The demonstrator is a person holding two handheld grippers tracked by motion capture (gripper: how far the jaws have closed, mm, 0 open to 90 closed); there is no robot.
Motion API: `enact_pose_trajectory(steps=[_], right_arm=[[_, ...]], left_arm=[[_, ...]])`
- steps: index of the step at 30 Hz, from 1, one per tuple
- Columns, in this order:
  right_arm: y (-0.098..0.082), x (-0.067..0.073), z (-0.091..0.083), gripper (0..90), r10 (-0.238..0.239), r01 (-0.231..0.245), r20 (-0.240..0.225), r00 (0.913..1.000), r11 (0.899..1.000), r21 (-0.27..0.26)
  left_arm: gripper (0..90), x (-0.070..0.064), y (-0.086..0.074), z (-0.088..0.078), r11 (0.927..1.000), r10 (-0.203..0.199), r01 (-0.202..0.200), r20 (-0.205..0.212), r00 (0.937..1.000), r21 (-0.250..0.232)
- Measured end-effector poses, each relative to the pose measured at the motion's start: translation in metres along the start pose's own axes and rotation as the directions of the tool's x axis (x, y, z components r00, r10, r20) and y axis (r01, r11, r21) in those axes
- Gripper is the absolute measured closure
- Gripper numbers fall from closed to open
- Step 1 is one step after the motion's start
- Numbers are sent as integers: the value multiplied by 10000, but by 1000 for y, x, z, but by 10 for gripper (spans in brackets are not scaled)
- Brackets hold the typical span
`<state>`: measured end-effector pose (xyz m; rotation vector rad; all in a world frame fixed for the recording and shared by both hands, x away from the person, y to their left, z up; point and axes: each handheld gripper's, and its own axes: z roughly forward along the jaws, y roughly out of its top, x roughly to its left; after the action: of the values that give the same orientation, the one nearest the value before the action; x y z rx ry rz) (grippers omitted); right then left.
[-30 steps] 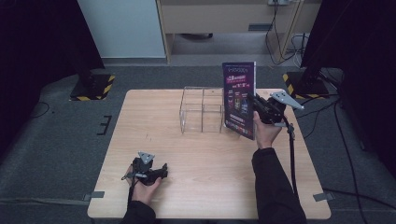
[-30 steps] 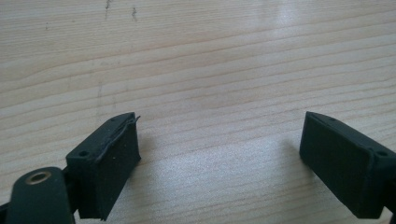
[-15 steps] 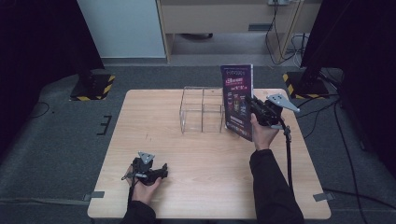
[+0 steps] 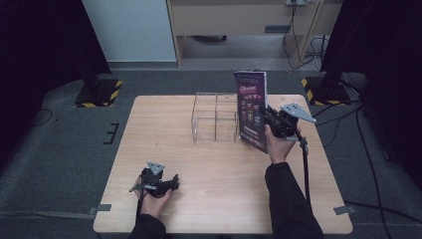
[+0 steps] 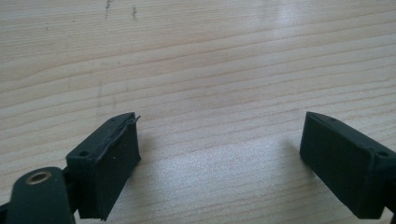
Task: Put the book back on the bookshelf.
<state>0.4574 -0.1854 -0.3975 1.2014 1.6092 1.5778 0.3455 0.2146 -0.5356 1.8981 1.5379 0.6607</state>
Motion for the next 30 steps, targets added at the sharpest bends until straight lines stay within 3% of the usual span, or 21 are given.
enact_pose_trajectory(steps=[18, 30], right_arm=[[-3, -7, -27, 825, 15, 36, -475, 9989, 9943, 1064], [-15, -11, -54, 822, 42, 74, -733, 9973, 9875, 1573]], left_arm=[[106, 0, 0, 0, 10000, -7, 7, -45, 10000, -1], [105, -1, 0, 0, 10000, -13, 13, -51, 10000, 7]])
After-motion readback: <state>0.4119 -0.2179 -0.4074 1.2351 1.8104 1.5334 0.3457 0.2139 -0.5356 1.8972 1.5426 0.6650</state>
